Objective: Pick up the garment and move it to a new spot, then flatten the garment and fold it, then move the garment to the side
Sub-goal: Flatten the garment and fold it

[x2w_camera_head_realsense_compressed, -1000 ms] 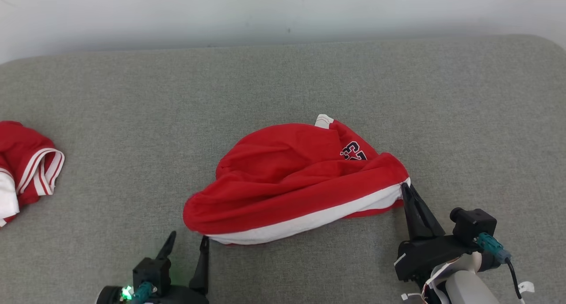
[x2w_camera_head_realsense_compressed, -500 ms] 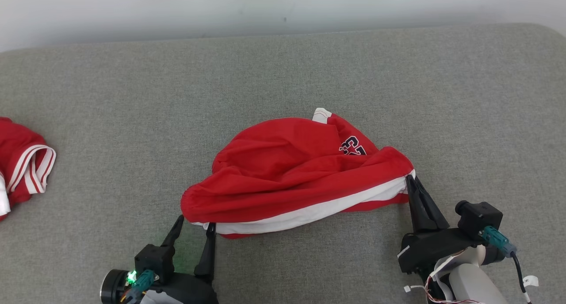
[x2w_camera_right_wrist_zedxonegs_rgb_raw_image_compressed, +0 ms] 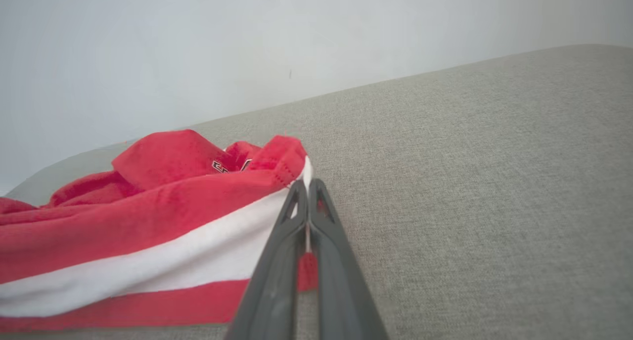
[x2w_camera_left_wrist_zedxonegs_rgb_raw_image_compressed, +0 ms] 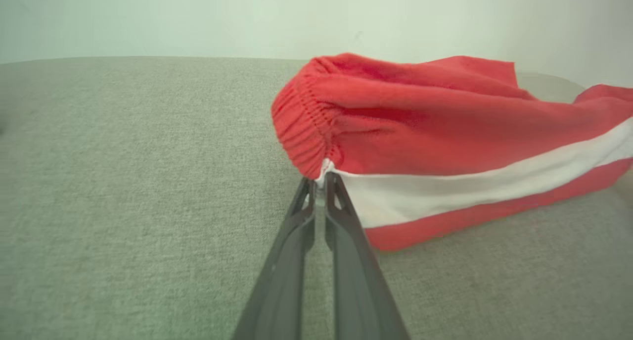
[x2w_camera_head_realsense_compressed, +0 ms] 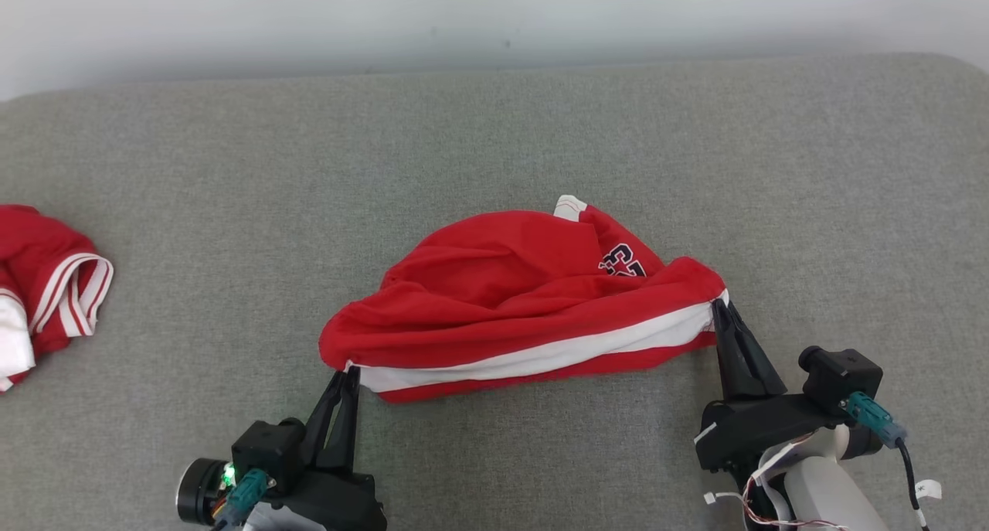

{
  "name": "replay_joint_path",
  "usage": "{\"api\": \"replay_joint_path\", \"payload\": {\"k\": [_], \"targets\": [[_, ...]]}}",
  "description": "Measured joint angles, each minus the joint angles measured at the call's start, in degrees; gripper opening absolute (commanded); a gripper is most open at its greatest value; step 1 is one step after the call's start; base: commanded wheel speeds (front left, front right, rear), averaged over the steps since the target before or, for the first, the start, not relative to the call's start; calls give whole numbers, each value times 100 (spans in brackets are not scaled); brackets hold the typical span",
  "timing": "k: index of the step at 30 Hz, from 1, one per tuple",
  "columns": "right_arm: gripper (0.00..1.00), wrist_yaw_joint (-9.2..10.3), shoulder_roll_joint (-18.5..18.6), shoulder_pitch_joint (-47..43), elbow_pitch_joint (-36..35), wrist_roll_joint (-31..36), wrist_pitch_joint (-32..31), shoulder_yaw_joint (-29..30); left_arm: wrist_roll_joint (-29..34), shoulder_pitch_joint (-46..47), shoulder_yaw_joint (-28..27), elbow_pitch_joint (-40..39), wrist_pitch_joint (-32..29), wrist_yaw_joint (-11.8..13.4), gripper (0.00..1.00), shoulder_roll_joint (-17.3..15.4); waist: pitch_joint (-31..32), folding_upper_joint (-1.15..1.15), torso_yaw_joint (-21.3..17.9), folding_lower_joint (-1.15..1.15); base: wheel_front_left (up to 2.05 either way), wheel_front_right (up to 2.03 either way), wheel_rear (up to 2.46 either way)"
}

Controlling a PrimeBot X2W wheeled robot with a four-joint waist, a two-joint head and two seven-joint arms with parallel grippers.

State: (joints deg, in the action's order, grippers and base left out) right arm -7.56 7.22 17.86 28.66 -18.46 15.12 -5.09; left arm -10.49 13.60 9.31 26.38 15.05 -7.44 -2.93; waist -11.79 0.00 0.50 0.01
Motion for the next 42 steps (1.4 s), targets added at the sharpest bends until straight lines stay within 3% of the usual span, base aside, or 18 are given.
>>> {"api": "replay_joint_path", "payload": {"k": [5, 10, 19, 26, 33, 38, 42], "targets": [[0, 0, -96, -1, -200, -40, 0, 44, 29, -72, 129, -508, 1, -7, 0, -56, 205, 0, 53, 0, 0, 0, 0], [0, 0, -175, 82, -453, -182, 0, 76, -44, -25, 222, -1012, 0, -9, 0, -453, 525, 0, 93, -1, 0, 0, 0], [0, 0, -22, 878, -1049, -372, 0, -91, -487, 1059, 667, -1457, -2, -11, 0, -1761, 1178, 0, 95, -1, 0, 0, 0], [0, 0, 279, 1705, -1125, -555, 0, -460, -999, 2211, 831, -1623, -658, -13, 0, -2584, 1464, -1, 52, -2, 0, 0, 0], [0, 0, 580, 2540, -649, -575, -107, -857, -1324, 2886, 1088, -1363, -1171, -13, 0, -2810, 1198, -1, 11, -1, 0, 0, 0], [0, 0, 757, 3572, -261, -417, -235, -1215, -1422, 3496, 1310, -884, -1308, -12, 0, -2715, 710, 0, -13, -1, 0, 0, 0], [0, 0, 900, 4739, 240, -198, -177, -1156, -1201, 4544, 1480, -461, -1062, -12, 0, -2532, 169, 0, -41, 1, 0, 0, 0]]}}
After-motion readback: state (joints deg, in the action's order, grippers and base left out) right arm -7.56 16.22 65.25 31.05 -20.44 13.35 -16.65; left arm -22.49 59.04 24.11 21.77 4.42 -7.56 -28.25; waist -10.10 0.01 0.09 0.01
